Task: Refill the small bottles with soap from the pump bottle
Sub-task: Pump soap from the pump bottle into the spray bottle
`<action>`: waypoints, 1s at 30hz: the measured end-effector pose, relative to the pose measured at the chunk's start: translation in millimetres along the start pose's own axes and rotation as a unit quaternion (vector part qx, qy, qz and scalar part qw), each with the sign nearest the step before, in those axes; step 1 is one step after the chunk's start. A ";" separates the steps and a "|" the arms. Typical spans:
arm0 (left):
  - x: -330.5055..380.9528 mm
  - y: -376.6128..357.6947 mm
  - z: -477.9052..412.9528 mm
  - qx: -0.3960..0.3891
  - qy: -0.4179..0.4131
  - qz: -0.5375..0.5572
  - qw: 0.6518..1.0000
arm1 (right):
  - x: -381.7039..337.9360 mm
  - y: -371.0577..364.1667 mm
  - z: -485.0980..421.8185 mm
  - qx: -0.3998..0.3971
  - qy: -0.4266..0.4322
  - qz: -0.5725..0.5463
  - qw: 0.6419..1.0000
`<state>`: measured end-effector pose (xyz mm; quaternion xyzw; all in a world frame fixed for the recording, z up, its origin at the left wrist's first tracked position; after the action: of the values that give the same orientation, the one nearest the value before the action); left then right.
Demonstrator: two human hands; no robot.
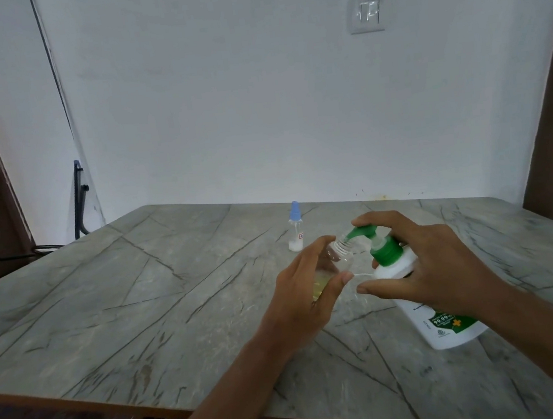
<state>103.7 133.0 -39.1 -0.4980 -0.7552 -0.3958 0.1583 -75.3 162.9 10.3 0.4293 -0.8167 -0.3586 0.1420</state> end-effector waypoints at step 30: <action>-1.6 -0.3 0.0 0.000 -0.009 0.001 1.000 | -2.1 -0.4 0.2 -0.008 -0.007 0.002 1.000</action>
<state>104.2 131.9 -40.3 -0.5022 -0.7563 -0.3909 0.1518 -74.0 164.6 10.0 0.4239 -0.8157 -0.3677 0.1406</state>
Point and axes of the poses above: each hand's wrist, its own z-axis away from the middle knuckle, its own y-axis out of the back of the hand, x = y × z, the point moved 4 cm from there along -z, towards the middle knuckle, and after that the axes turned 14 degrees about y, right-handed, at the moved point
